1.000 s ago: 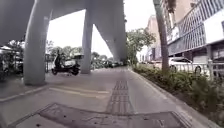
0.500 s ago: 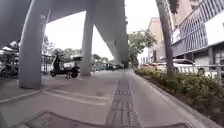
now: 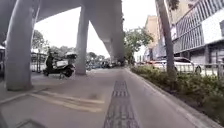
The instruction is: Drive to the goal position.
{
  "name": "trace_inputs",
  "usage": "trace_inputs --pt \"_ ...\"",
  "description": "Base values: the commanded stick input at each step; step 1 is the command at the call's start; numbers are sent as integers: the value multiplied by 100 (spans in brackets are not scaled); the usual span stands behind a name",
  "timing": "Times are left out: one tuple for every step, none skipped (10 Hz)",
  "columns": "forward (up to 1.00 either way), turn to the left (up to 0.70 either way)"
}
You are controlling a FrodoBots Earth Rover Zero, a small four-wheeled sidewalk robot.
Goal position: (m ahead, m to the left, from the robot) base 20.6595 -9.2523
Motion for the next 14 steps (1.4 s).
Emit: trace_inputs --pt "45 0" --pt "45 0" --pt "45 0" --pt "45 0" --pt "45 0" --pt "45 0" --pt "45 0" --pt "45 0" --pt "45 0" --pt "45 0" --pt "45 0" --pt "45 0" --pt "45 0" --pt "45 0"
